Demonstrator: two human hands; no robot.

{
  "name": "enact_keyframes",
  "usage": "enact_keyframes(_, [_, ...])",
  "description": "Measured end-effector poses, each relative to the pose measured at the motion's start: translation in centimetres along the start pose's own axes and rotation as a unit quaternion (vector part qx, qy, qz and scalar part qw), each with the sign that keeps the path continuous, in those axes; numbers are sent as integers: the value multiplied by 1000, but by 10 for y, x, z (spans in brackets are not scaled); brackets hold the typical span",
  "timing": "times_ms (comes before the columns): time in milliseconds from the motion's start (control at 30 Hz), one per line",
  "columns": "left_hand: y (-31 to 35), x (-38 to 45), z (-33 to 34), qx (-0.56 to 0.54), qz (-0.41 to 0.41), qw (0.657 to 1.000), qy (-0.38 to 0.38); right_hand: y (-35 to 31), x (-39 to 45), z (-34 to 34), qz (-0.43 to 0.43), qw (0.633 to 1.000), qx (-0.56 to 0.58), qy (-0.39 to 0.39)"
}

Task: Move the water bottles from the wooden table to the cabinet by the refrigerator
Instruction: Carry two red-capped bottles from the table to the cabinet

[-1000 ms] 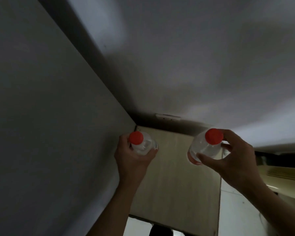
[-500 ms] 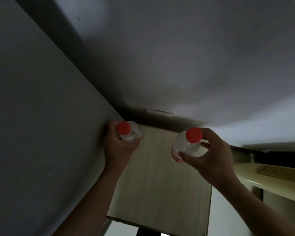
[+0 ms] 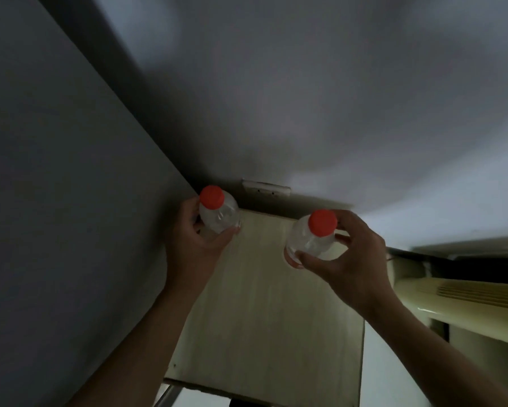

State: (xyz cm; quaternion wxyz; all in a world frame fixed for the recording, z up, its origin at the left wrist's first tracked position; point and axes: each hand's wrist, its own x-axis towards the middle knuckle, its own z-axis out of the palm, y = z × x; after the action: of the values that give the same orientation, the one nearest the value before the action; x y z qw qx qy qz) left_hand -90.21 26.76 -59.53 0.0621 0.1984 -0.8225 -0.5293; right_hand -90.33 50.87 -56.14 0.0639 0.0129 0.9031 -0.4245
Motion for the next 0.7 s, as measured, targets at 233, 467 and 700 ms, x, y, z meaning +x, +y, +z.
enact_keyframes(233, [-10, -7, -5, 5, -50, 998, -40, 8, -6, 8, 4, 1000, 4, 21])
enact_keyframes(467, [-11, -13, -6, -8, -85, 995, -41, 1, -5, 14, 0, 999, 14, 41])
enact_keyframes(700, [-12, -8, -13, -10, -91, 995, -27, -7, 19, 37, -7, 999, 19, 32])
